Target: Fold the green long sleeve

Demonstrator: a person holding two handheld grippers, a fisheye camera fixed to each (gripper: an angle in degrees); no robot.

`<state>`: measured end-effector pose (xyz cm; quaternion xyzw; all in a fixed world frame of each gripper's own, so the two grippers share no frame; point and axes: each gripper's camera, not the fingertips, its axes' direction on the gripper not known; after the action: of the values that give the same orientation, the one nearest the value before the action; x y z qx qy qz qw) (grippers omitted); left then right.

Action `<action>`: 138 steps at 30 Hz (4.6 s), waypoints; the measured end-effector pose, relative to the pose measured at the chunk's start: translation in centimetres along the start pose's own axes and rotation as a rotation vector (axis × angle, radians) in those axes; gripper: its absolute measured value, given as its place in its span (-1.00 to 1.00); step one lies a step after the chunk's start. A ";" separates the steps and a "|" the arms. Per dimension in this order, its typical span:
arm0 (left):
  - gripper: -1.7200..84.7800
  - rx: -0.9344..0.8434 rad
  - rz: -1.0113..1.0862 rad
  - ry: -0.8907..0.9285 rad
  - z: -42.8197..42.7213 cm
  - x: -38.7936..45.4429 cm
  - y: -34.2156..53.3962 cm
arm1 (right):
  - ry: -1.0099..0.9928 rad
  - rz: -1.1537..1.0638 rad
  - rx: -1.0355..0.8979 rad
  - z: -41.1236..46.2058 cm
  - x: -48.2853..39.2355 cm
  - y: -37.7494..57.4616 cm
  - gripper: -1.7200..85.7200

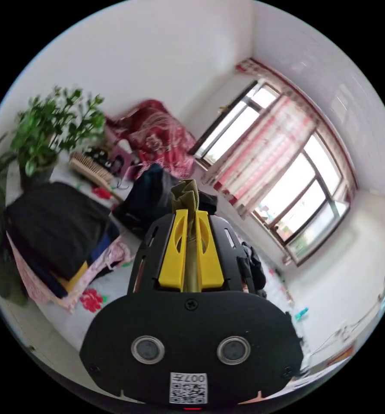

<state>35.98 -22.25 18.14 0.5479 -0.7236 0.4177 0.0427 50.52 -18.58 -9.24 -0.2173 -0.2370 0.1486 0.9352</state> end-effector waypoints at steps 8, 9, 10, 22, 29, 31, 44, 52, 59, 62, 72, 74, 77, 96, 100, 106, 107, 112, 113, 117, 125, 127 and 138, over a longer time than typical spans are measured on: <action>-0.92 -0.055 0.132 0.184 1.2 6.3 2.5 | 0.011 0.054 -0.002 0.2 0.3 2.3 -0.97; -0.91 -0.100 0.265 0.278 2.0 10.9 2.9 | 0.020 0.054 0.009 -0.2 0.2 2.3 -0.97; -0.91 -0.127 0.337 0.331 2.3 13.4 3.3 | 0.036 0.054 0.025 -0.7 0.0 2.4 -0.97; -0.63 -1.143 0.847 0.957 8.7 35.4 35.9 | 0.175 0.191 0.108 -1.4 1.8 6.8 -0.96; -0.65 -1.191 0.864 0.364 10.4 29.0 32.4 | 0.182 0.089 0.170 -1.4 1.8 5.1 -0.89; -0.65 -1.186 0.893 0.288 11.3 29.2 31.1 | 0.218 -0.025 0.155 0.0 0.4 2.4 -0.87; -0.76 -1.252 1.106 -0.067 16.1 31.5 35.4 | 0.379 -0.391 -0.184 12.3 -1.2 -3.4 -0.77; -0.78 -1.223 0.904 -0.098 13.3 33.2 31.1 | 0.201 -0.145 0.035 3.5 6.1 -2.2 -0.80; -0.82 -1.127 0.599 -0.088 11.9 34.4 27.8 | 0.088 0.382 0.559 -10.3 23.8 -2.4 -0.82; -0.83 -1.152 0.582 -0.115 12.2 35.6 28.7 | 0.190 0.473 0.598 -13.2 29.0 -4.4 -0.82; -0.86 -1.221 0.460 -0.189 12.6 37.2 30.4 | 0.213 0.743 0.595 -13.2 42.2 -8.7 -0.83; -0.87 -1.233 0.449 -0.203 12.6 37.3 30.5 | 0.242 0.749 0.600 -13.0 42.6 -9.2 -0.87; -0.90 -1.243 0.442 -0.225 12.7 37.2 30.4 | 0.247 0.790 0.562 -13.2 43.6 -10.1 -0.93; -0.87 -1.078 0.419 -0.026 8.8 29.9 26.7 | -0.112 -0.949 0.237 -4.4 -13.9 -10.1 -0.96; -0.85 -1.074 0.386 -0.002 7.1 26.5 26.3 | -0.059 -0.947 -0.270 13.2 -18.8 -3.5 -0.95; -0.81 -1.053 0.322 0.045 5.8 22.8 25.3 | 0.039 -1.057 -0.420 15.2 -22.1 1.3 -0.92; -0.79 -1.045 0.327 0.066 6.0 22.8 25.1 | 0.068 -1.052 -0.400 14.5 -22.0 0.9 -0.92; -0.70 -1.040 0.400 0.159 9.1 25.3 24.2 | 0.250 -0.683 -0.131 6.7 -15.8 -8.3 -0.90; -0.68 -1.041 0.427 0.158 10.0 26.0 24.1 | 0.266 -0.628 -0.103 5.7 -14.9 -9.6 -0.90; -0.66 -1.048 0.446 0.126 12.8 26.7 23.6 | 0.311 -0.400 -0.051 1.0 -11.0 -18.6 -0.91; -0.68 -1.179 0.539 0.008 18.6 27.6 24.9 | 0.399 -0.337 -0.447 10.0 -9.0 -27.4 -0.93; -0.69 -1.211 0.552 -0.029 19.6 27.5 25.8 | 0.541 -0.439 -0.507 11.4 -9.1 -27.1 -0.95; -0.95 -1.162 0.401 0.002 18.9 27.4 23.5 | 0.151 0.053 -0.043 -2.9 5.4 -29.7 -0.87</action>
<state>13.18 -54.07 7.03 0.2877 -0.9219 -0.0449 0.2555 61.77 -43.03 4.69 -0.2539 -0.1632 0.1513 0.9413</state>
